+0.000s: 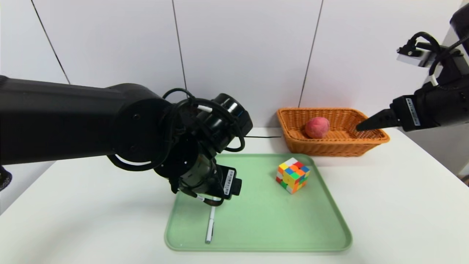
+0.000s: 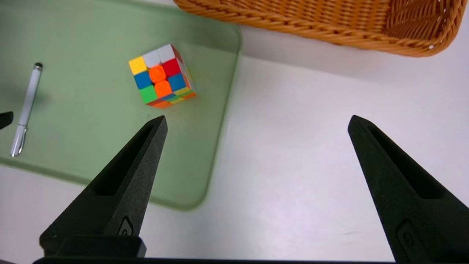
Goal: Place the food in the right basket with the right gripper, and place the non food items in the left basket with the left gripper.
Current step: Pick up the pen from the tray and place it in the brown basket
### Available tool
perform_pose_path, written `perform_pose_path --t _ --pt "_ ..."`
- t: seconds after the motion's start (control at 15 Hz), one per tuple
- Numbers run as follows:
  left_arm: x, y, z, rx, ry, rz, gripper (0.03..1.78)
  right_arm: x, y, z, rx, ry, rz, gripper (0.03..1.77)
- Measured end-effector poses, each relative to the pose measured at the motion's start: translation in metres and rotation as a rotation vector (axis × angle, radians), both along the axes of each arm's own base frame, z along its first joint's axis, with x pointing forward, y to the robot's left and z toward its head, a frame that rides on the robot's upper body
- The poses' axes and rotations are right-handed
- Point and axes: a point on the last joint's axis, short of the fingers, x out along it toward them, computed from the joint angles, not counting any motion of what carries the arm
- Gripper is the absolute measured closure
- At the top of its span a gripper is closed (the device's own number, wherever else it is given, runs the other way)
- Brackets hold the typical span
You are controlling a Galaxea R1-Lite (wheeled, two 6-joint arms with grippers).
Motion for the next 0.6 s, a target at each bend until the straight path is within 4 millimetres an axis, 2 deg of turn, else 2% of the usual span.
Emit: perform_pose_path --t 0.33,0.6 --pt "0.001 -0.001 -0.022 0.069 0.058 -0.02 0.12 -0.001 0.0 0.002 0.002 -0.008 -0.002 0.1" --pt "0.006 -0.006 -0.022 0.055 0.06 -0.02 0.12 -0.003 0.0 0.001 0.001 -0.003 -0.005 0.1"
